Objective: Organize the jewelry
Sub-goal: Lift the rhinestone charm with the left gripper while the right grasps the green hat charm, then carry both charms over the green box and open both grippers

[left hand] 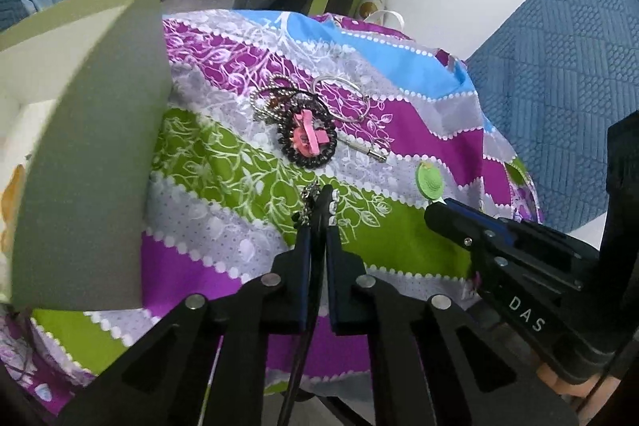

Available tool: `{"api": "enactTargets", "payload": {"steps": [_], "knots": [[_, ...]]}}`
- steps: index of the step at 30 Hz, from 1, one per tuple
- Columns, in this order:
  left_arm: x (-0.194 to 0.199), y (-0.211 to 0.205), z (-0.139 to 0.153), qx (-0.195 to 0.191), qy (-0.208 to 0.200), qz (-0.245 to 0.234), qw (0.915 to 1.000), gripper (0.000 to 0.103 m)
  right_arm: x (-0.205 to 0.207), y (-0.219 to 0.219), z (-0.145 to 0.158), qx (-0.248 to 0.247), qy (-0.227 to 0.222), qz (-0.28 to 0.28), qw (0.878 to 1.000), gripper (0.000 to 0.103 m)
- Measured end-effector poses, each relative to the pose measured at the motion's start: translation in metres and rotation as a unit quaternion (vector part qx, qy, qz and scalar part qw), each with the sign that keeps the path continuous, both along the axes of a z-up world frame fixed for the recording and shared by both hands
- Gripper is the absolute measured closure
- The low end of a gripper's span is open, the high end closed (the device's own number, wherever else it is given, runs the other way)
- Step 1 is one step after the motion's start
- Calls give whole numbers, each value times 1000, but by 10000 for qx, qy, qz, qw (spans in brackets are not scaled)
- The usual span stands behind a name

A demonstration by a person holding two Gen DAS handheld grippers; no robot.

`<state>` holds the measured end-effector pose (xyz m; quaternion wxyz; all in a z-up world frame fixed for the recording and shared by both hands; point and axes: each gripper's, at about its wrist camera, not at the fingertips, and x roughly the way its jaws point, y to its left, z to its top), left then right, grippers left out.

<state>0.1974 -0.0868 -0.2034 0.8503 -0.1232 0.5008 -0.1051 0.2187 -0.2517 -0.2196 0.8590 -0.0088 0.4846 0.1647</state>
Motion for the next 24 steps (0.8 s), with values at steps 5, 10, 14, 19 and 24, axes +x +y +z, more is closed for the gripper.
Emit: {"api": "enactTargets", "payload": {"steps": [5,10,14,19,24], "knots": [[-6,12,11,-116,62,53,9999,96,-11,7,8,39,20,-110,9999,96],[-17,17,33,-78,-18,-74,9999,96,-26,13,28,-7,-150,-190,9997,96],[-26,23,54,-198,-40,-130,9997,96,-35,10,49,15,-309,-337,9990,96],[-32,29,89,-200,-237,-247,9992,96,-43,7,78,133,-482,-443,9978,96],[-33,33,125,-54,-466,-349,9983,96,-47,13,117,217,-782,-458,9956,96]]}}
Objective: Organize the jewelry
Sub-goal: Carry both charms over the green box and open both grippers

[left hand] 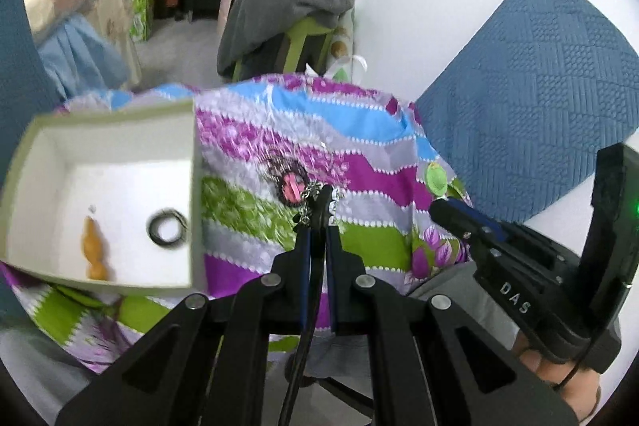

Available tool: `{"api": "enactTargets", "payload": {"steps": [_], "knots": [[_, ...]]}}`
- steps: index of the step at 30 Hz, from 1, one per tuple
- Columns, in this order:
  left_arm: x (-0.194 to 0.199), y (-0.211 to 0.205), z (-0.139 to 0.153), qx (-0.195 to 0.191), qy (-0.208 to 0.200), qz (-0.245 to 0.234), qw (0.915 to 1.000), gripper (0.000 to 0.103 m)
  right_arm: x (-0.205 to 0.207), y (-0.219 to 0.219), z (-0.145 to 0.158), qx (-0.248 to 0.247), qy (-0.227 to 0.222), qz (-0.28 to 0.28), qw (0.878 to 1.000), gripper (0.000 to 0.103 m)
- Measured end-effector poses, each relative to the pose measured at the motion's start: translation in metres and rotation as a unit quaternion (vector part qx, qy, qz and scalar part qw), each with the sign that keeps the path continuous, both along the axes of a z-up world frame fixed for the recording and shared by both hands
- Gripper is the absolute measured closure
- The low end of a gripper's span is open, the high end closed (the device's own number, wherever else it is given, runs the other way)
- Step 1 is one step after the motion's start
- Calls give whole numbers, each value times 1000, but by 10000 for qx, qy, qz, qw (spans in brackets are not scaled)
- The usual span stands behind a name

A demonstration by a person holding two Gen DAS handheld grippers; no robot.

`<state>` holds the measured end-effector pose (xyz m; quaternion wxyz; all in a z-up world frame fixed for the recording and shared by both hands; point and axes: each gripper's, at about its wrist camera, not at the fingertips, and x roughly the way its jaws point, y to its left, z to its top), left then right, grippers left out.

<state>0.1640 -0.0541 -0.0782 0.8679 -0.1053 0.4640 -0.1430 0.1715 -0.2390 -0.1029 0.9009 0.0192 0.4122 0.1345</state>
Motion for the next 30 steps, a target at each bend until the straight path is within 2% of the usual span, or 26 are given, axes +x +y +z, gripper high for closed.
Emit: {"api": "enactTargets", "payload": {"steps": [10,14,17,23,30], "knots": [[0,26,78,197,-700,-43,9973,96,-1,21,69,189,-602,28,9980,96],[1,43,98,183,-874,27,9960,96,-1,38,91,253,-809,135,9963,96],[1,60,111,338,-1028,112,9941,96,1,54,103,321,-908,250,9950,96],[-4,101,116,417,-1067,405,9926,96,3,97,112,423,-982,559,9927,96],[-3,158,95,462,-832,780,9924,96,8,152,82,534,-617,875,9928,96]]}}
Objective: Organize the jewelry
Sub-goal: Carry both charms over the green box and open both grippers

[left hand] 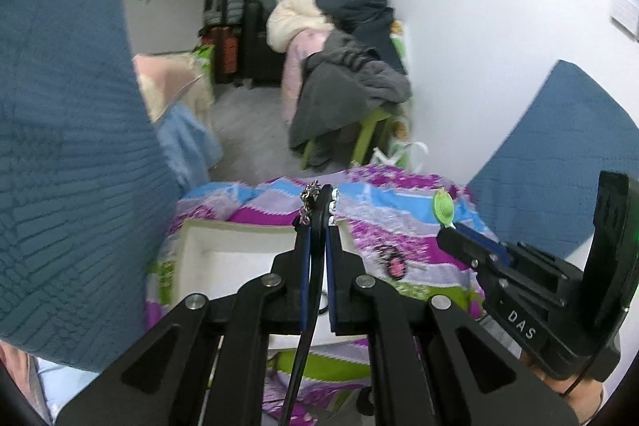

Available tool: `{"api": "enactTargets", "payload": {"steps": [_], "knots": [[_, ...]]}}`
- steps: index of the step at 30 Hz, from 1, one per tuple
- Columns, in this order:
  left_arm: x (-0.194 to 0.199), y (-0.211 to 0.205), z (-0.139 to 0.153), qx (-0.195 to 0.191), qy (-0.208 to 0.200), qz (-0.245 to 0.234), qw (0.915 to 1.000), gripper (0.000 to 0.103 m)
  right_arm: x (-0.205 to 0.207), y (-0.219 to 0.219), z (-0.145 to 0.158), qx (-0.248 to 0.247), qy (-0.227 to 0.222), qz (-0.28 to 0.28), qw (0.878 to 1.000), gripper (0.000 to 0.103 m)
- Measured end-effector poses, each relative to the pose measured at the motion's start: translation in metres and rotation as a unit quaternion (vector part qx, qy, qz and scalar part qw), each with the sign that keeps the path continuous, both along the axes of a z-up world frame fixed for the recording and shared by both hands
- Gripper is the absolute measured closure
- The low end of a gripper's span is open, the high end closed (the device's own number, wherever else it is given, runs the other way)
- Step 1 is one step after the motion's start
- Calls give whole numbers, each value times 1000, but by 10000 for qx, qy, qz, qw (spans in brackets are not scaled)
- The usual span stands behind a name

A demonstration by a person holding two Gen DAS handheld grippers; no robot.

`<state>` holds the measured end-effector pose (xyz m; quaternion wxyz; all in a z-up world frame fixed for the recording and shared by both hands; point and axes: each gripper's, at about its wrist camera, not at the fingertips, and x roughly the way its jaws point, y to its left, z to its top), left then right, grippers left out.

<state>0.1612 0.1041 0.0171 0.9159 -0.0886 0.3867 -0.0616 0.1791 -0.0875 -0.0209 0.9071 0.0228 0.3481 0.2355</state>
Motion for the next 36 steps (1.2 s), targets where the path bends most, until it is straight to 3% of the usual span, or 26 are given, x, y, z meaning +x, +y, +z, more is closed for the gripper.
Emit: {"api": "enactTargets", "payload": {"steps": [12,21,27,29,30,33,34,35,36], "knots": [[23,44,-68,-272,609,106,9977,96,22,58,-71,-486,674,252,9962,96],[32,56,-117,-349,1139,125,9928,96,29,76,-118,-711,1126,360,9904,95],[29,60,-132,-439,1295,203,9904,96,32,76,-132,-782,1321,439,9872,95],[27,60,-130,-431,1277,214,9906,96,33,74,-131,-748,1338,474,9870,89],[26,60,-129,-450,1280,234,9905,95,33,73,-129,-758,1322,464,9872,79],[23,59,-121,-481,1219,299,9909,66,32,68,-118,-721,1214,451,9890,75],[21,59,-116,-439,1150,361,9917,49,31,65,-112,-649,1186,470,9897,75],[20,57,-112,-410,1101,416,9922,42,31,63,-109,-607,1164,473,9902,75],[18,56,-107,-395,1036,450,9928,42,29,61,-102,-567,1106,477,9911,75]]}}
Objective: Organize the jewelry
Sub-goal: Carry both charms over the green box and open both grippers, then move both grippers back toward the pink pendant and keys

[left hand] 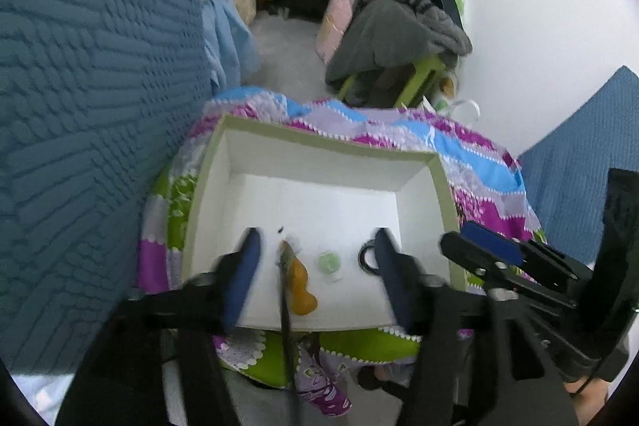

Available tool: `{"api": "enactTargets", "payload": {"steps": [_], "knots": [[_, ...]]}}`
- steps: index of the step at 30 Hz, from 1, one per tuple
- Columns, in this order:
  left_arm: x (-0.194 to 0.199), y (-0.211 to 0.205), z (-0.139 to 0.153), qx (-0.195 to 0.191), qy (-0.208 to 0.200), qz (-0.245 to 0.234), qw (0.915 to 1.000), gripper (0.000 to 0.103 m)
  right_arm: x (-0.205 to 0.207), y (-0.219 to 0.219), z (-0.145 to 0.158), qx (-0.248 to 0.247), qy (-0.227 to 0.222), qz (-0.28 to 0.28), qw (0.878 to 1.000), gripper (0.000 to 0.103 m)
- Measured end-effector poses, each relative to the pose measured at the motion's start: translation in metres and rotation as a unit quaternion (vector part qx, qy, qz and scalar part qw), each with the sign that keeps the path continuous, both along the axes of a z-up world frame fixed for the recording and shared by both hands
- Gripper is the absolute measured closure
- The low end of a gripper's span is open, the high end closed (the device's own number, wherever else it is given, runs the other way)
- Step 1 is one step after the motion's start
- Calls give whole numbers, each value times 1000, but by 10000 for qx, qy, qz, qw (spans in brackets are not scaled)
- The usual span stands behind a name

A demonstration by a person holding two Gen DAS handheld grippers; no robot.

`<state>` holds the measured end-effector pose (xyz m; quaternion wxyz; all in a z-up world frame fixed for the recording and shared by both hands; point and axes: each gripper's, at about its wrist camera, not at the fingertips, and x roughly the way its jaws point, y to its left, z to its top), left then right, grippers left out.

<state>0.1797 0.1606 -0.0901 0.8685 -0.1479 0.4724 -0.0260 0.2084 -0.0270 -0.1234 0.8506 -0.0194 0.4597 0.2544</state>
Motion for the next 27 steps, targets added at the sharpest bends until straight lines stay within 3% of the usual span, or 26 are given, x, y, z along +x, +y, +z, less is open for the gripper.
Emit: {"api": "enactTargets", "payload": {"steps": [9,16,27], "knots": [[-19,-22,53,253,-512,-8,9984,42,-20,-29,63,274,-722,51,9970,75],[-34,-52,93,398,-1035,-52,9938,42,-34,-53,93,423,-1111,44,9929,75],[-44,-100,97,328,-1288,-61,9911,42,-46,-113,107,448,-1478,-351,9874,75]]}}
